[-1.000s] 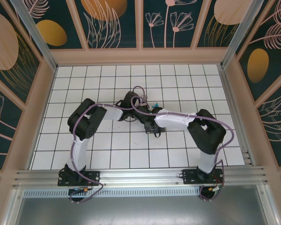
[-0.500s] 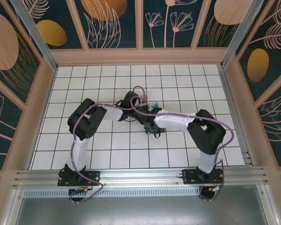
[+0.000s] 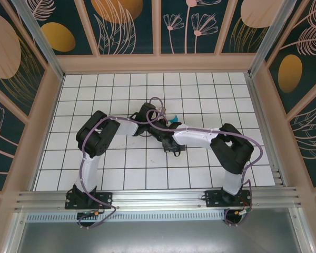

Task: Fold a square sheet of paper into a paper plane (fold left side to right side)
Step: Fold the wing for the fifth time at the center of the table.

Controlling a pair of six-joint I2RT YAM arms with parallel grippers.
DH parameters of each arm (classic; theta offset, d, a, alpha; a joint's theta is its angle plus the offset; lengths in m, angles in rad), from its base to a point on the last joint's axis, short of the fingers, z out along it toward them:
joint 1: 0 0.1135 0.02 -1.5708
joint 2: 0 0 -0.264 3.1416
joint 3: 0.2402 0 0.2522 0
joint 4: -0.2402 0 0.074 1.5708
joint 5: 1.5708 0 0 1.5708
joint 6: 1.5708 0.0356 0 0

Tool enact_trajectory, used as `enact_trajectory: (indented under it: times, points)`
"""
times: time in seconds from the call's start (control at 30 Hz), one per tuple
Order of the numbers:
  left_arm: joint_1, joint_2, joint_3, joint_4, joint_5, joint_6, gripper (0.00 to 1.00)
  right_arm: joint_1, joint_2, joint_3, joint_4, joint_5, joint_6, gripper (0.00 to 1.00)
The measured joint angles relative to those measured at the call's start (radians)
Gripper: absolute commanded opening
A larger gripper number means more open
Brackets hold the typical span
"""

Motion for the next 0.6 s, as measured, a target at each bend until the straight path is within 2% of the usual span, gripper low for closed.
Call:
enact_trajectory:
  times: [0.2, 0.33, 0.6]
  points:
    - [0.000, 0.000, 0.000, 0.000, 0.000, 0.000, 0.00, 0.000, 0.000, -0.003, 0.000, 0.000, 0.004, 0.08]
    - [0.000, 0.000, 0.000, 0.000, 0.000, 0.003, 0.00, 0.001, 0.000, -0.006, 0.000, 0.000, 0.011, 0.07]
    - [0.000, 0.000, 0.000, 0.000, 0.000, 0.003, 0.00, 0.004, 0.000, -0.010, -0.001, 0.000, 0.021, 0.17]
